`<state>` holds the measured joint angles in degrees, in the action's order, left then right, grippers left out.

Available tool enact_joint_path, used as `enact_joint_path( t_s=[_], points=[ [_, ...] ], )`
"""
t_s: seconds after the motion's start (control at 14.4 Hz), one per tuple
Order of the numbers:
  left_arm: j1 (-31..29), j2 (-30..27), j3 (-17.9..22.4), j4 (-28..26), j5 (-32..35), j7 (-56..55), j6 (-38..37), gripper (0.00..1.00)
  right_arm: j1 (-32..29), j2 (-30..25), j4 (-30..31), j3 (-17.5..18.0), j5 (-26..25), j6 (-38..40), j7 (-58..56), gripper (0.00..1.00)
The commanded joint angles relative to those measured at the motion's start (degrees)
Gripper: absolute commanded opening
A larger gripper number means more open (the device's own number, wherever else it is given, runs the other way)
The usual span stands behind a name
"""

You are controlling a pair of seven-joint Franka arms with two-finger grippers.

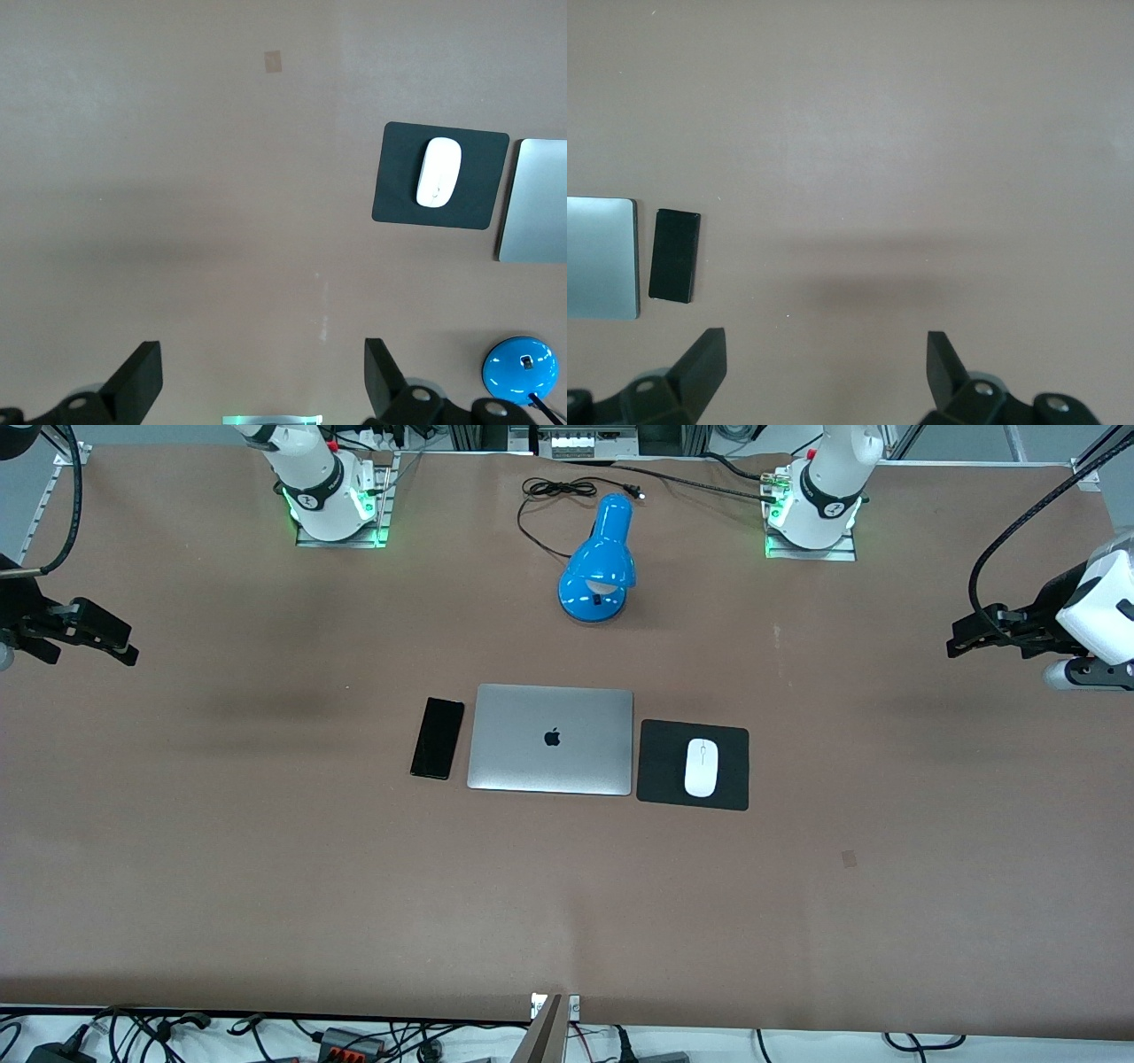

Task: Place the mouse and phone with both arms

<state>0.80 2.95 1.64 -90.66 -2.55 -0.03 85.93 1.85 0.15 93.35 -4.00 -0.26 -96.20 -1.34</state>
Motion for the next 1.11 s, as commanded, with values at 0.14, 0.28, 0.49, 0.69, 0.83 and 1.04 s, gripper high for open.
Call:
enact_joint_path(
  t_s=[0.14,0.28,0.49,0.69,0.83,1.04],
  points=[
    [0.0,0.5,0.0,1.3,1.0,1.4,0.5,1.0,-1.0,-1.0,1.2,0.0,0.3,-0.2,-0.9,1.0],
    [0.0,0.4,0.0,1.3,1.1,1.4,0.6,1.0,-1.5,-1.0,1.2,0.7,0.3,0.0,-0.9,1.0],
    [0.0,0.4,0.0,1.3,1.0,1.5,0.5,1.0,-2.8,-1.0,1.2,2.5,0.2,0.0,-0.9,1.0],
    [-0.1,0.4,0.0,1.3,1.0,1.8,0.6,1.0,-2.6,-1.2,1.2,2.4,0.2,0.2,-0.9,1.0],
    [-0.1,0.4,0.0,1.3,1.0,1.8,0.4,1.0,-2.6,-1.2,1.3,2.4,0.2,0.2,-1.0,1.0],
    [-0.1,0.4,0.0,1.3,1.0,1.8,0.4,1.0,-2.6,-1.1,1.4,2.4,0.0,0.7,-1.2,1.0]
  ],
)
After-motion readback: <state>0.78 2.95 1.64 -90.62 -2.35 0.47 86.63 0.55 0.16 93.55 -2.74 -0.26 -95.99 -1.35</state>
